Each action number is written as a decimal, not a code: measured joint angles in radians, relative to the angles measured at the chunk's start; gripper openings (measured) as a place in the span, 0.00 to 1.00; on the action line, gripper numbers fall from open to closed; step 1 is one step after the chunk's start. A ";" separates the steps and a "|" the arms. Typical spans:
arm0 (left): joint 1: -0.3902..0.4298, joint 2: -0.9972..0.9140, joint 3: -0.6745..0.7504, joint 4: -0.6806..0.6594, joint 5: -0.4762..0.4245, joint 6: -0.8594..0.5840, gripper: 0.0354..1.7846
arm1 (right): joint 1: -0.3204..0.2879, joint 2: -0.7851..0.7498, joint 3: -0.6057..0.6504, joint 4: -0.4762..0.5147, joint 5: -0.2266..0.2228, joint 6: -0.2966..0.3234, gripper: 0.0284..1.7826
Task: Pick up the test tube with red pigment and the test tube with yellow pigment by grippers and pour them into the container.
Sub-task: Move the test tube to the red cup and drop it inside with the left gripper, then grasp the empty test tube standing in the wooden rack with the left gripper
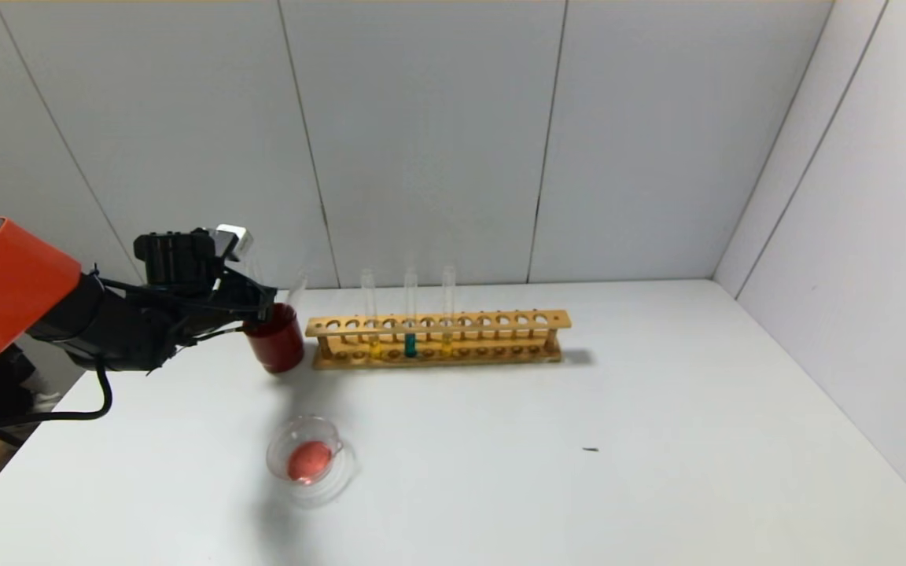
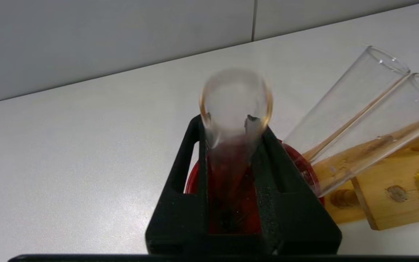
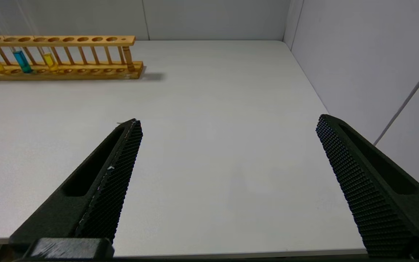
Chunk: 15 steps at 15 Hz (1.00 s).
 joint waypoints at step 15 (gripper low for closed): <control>-0.017 -0.240 0.029 0.038 0.000 0.003 0.98 | 0.000 0.000 0.000 0.000 0.000 0.000 0.98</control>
